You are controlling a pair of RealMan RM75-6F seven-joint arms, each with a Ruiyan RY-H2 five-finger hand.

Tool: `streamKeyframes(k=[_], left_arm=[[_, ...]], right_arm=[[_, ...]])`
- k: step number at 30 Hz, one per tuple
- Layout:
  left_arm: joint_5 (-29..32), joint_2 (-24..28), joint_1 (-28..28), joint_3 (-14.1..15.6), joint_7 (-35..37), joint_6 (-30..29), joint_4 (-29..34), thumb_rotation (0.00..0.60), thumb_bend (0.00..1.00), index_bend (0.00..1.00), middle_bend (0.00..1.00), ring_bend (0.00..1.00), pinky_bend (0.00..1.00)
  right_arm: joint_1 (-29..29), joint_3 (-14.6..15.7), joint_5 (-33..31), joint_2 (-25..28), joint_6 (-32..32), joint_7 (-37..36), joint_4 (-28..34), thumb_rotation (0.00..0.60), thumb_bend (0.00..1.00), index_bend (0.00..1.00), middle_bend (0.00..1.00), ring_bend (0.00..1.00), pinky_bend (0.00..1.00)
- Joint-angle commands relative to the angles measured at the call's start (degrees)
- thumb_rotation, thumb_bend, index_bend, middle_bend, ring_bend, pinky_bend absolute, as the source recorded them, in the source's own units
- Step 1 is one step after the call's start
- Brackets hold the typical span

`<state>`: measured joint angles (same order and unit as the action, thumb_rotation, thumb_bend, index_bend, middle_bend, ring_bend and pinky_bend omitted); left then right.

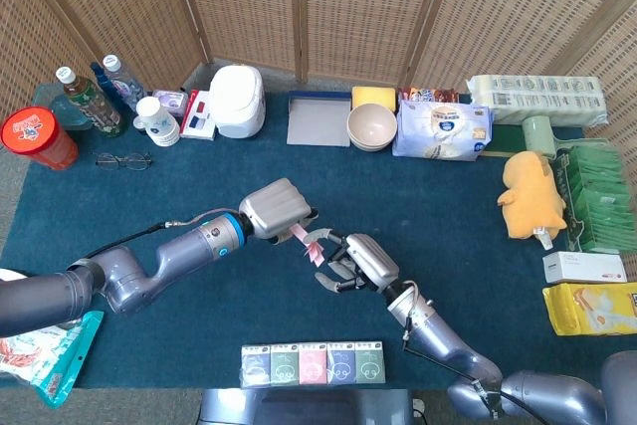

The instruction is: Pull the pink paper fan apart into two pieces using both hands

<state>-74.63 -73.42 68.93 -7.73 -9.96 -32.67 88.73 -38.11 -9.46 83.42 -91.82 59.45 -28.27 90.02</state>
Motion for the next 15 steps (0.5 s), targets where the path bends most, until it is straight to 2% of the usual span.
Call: streamKeyframes(k=[1,7,15], left_arm=[[0.00,0.05,-0.01,0.03,0.02,-0.02,0.07,0.600,0.41,0.68,1.00,1.00,1.00],[-0.07,0.15,-0.11,0.22,0.09,-0.12,0.24,0.600,0.41,0.67,1.00,1.00,1.00],[-0.14,-0.03,-0.11,0.37,0.28,-0.11,0.05,0.600,0.41,0.67,1.00,1.00,1.00]], right_arm=[[-0.02,-0.02,0.01,0.03,0.06,0.05,-0.03,0.600,0.41,0.32,1.00,0.99,0.96],[-0.13,-0.23,-0.02,-0.11,0.28,0.12,-0.27,0.600,0.47,0.37,1.00,0.99,0.96],[-0.23,-0.43,-0.39,-0.52,0.43,0.45,-0.52,0.600,0.47,0.43,1.00,0.99,0.96]])
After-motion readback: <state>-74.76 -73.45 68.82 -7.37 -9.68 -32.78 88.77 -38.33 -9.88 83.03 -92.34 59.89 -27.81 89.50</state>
